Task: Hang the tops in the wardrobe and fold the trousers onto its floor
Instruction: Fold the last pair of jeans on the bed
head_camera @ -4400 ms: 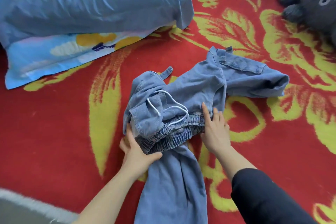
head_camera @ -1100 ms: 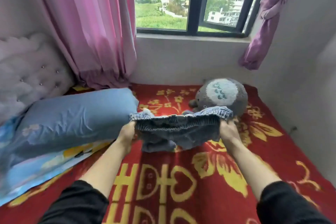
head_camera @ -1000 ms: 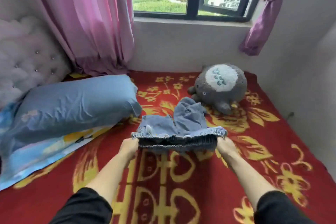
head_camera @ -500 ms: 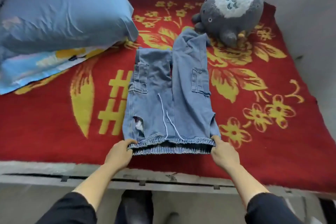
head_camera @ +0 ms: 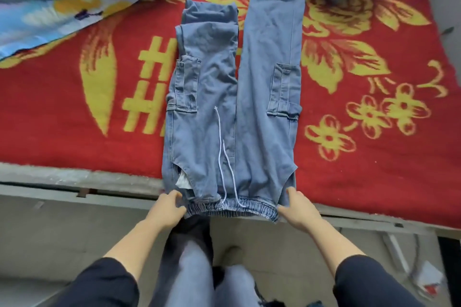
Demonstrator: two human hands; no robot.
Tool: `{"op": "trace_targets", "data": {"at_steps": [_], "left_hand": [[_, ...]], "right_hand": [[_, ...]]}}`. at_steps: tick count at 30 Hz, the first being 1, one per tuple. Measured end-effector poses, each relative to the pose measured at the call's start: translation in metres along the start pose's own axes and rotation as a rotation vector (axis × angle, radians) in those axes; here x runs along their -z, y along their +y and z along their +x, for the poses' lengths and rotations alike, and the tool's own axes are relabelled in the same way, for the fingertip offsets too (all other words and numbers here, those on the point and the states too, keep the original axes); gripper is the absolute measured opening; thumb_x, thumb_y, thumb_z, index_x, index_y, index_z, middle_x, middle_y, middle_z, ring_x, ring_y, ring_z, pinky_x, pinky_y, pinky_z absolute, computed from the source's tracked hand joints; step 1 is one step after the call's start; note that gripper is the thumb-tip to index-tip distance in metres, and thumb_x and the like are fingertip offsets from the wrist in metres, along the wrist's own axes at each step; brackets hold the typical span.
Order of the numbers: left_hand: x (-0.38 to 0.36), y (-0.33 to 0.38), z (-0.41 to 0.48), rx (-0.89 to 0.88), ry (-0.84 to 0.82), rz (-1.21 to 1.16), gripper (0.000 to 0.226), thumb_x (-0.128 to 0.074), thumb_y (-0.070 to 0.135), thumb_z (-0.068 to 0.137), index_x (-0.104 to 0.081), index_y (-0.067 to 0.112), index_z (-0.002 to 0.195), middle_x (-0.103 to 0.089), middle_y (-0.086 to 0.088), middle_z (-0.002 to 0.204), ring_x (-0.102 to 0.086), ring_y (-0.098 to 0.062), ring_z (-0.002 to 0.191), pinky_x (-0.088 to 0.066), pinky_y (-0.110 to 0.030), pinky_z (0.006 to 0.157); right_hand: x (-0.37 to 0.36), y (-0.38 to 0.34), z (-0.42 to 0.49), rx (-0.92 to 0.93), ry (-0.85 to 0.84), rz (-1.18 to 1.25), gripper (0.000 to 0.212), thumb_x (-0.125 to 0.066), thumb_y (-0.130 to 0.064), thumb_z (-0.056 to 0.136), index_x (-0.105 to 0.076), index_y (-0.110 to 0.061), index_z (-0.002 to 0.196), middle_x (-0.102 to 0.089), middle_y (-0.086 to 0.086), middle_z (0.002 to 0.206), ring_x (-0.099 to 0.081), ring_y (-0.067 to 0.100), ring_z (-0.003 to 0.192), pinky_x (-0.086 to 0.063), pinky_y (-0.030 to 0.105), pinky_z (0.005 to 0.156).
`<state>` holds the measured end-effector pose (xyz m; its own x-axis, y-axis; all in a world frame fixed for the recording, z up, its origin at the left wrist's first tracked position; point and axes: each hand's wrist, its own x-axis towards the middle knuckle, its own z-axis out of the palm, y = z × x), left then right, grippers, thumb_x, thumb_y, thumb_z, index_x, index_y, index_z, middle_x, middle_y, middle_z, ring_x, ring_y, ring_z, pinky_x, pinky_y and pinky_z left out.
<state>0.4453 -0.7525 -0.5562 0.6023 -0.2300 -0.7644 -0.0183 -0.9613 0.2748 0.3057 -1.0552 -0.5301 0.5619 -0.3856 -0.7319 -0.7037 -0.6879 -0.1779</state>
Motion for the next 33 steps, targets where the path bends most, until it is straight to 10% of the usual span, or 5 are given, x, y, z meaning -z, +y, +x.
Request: {"op": "trace_targets", "data": {"at_steps": [6, 12, 28, 33], "left_hand": [[0.077, 0.061, 0.052, -0.065, 0.111, -0.070, 0.040, -0.048, 0.023, 0.092, -0.046, 0.018, 0.132, -0.041, -0.008, 0.134, -0.056, -0.019, 0.084, -0.047, -0.033, 0.081], [0.159, 0.102, 0.155, -0.152, 0.304, -0.099, 0.042, -0.051, 0.021, 0.091, -0.047, 0.018, 0.132, -0.042, -0.009, 0.136, -0.043, -0.025, 0.124, -0.038, -0.035, 0.097], [0.321, 0.169, 0.397, -0.111, 0.639, -0.889, 0.053, -0.039, 0.042, 0.099, -0.039, 0.012, 0.143, -0.043, -0.004, 0.146, -0.038, -0.022, 0.134, -0.027, -0.028, 0.104], [0.362, 0.180, 0.434, -0.103, 0.532, -0.897, 0.076, -0.074, 0.011, 0.076, -0.040, 0.014, 0.143, -0.047, 0.003, 0.124, -0.050, -0.015, 0.113, -0.039, -0.026, 0.095]], "right_hand": [[0.061, -0.070, 0.062, 0.094, 0.090, 0.042, 0.053, -0.050, -0.029, 0.093, -0.035, -0.013, 0.141, -0.047, 0.009, 0.137, -0.052, 0.028, 0.118, -0.043, 0.035, 0.083], [0.123, -0.157, 0.169, 0.199, 0.156, 0.047, 0.049, -0.050, -0.026, 0.092, -0.038, -0.012, 0.137, -0.044, 0.011, 0.139, -0.049, 0.028, 0.122, -0.041, 0.036, 0.096], [0.264, -0.282, 0.392, 0.273, 0.591, 0.478, 0.025, -0.045, -0.023, 0.095, -0.056, -0.012, 0.113, -0.056, 0.006, 0.114, -0.055, 0.026, 0.105, -0.042, 0.036, 0.089], [0.305, -0.315, 0.445, 0.246, 0.497, 0.558, 0.037, -0.050, -0.028, 0.091, -0.051, -0.014, 0.126, -0.058, 0.000, 0.111, -0.054, 0.022, 0.106, -0.039, 0.030, 0.081]]}}
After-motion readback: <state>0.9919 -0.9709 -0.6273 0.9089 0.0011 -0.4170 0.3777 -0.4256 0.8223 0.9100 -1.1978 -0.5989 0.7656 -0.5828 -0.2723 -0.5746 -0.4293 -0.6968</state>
